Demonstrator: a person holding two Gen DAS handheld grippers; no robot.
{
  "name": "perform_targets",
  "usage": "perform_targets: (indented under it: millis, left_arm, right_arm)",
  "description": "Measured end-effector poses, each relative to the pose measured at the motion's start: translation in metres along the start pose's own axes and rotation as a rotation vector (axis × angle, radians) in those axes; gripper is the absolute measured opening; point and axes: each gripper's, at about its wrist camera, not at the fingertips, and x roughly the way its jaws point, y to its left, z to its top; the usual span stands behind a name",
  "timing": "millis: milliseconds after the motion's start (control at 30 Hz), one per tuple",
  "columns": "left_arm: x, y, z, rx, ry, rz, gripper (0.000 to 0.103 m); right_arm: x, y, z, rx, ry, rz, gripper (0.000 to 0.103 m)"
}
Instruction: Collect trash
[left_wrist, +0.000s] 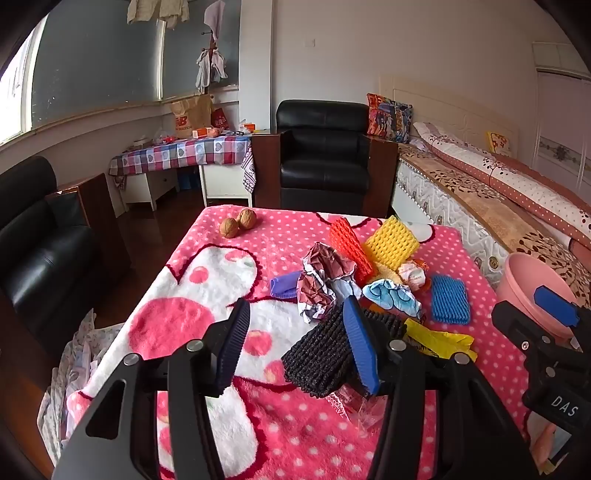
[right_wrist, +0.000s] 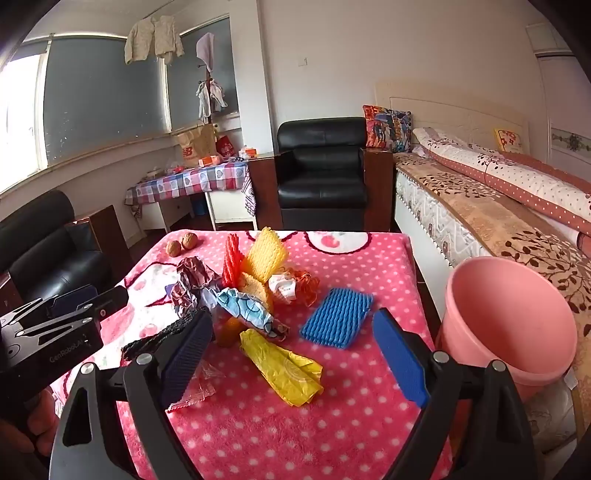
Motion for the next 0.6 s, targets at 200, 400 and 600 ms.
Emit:
perform_targets:
  millis: [200, 400, 600]
  left_arm:
    - [0.0007, -0.0005, -0.0004, 0.001, 0.002, 0.002, 0.053]
    - [-0.0002, 0.0000, 0.0001, 0.000, 0.002, 0.001, 0.053]
    - [0.0002, 0.0002, 0.0002, -0.002, 0.004, -0.002, 0.053]
  right_arm:
    - [0.0004, -0.0031, -0.0004, -0.001, -0.004, -0.007, 0.087]
    - [0.0053, -0.0065, 0.0001, 0.009, -0.008, -0.011, 0.087]
    - [0.0015, -0.0067, 0.0000, 0.012, -0.009, -0.012, 0.087]
